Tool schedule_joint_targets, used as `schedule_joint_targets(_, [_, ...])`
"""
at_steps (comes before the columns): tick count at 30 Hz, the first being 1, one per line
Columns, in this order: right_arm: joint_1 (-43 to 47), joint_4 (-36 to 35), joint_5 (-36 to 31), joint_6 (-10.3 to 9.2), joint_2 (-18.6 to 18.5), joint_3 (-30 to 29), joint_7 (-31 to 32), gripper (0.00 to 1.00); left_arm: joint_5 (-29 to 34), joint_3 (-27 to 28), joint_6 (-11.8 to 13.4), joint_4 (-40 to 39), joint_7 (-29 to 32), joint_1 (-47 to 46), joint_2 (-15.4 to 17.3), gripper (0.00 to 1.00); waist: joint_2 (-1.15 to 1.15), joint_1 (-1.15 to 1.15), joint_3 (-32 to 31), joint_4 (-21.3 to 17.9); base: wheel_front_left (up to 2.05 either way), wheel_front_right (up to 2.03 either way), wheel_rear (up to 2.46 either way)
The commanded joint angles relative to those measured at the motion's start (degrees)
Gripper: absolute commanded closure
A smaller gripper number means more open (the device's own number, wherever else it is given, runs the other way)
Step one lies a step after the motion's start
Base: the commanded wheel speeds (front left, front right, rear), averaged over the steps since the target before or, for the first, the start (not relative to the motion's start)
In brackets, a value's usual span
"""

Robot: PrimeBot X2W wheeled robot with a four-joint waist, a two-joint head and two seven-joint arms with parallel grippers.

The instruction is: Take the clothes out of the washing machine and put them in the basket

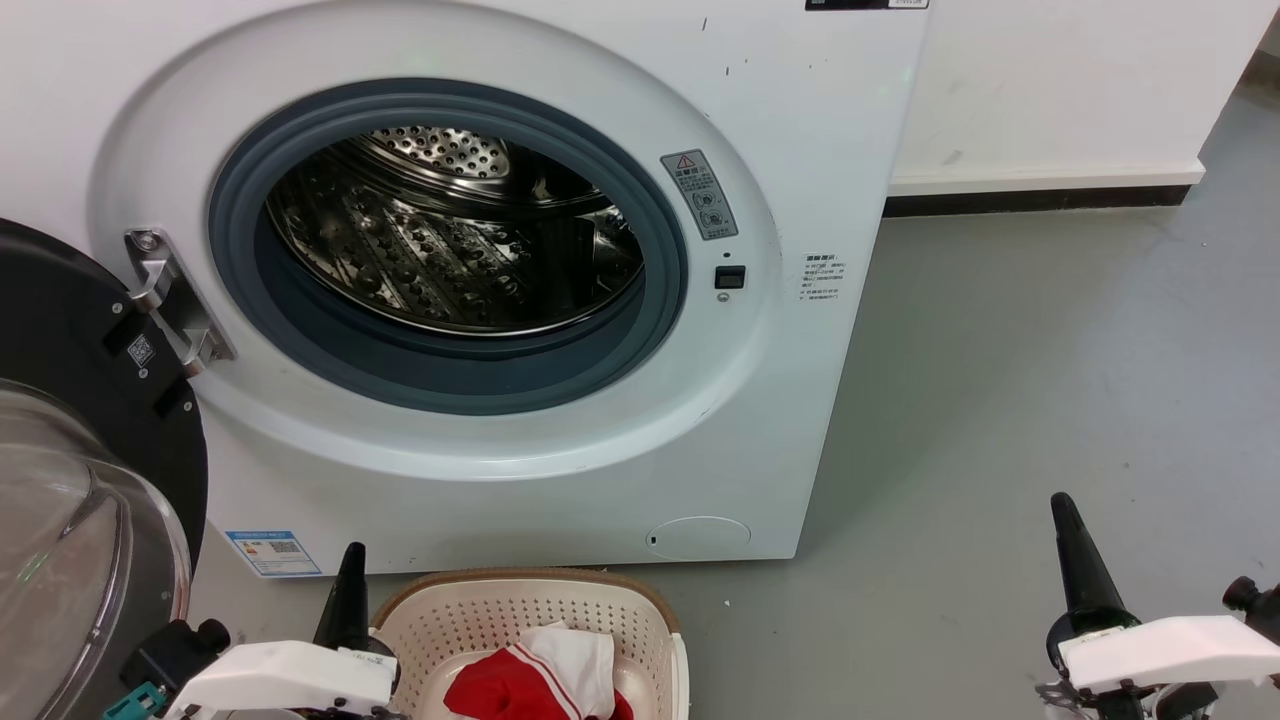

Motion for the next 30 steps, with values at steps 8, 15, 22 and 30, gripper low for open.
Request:
schedule_joint_targets(8, [-2.03, 0.35, 6.32, -0.01, -0.44, -0.50, 1.40, 1.00, -6.09, 0.67, -0.95, -0.12, 1.47, -2.05, 0.04, 1.00, 0.00, 0.00, 0.09, 0.12, 0.00, 0.00, 0.00])
schedule_joint_targets(15, [-2.69, 0.89, 10.79, -0.01, -0.43, -0.80, 2.47, 1.00, -10.45, 1.08, -1.49, 0.11, 2.48, -2.68, 0.04, 1.00, 0.00, 0.00, 0.17, 0.23, 0.00, 0.00, 0.00])
schedule_joint_targets(22, [-3.29, 1.40, 14.93, -0.01, -0.40, -1.10, 3.49, 1.00, -14.54, 1.46, -2.00, 0.35, 3.46, -3.16, 0.03, 1.00, 0.00, 0.00, 0.24, 0.34, 0.00, 0.00, 0.00])
schedule_joint_targets(30, [-3.95, 1.91, 19.34, -0.02, -0.34, -1.45, 4.61, 1.00, -18.99, 1.83, -2.51, 0.60, 4.52, -3.88, 0.03, 1.00, 0.00, 0.00, 0.33, 0.46, 0.00, 0.00, 0.00])
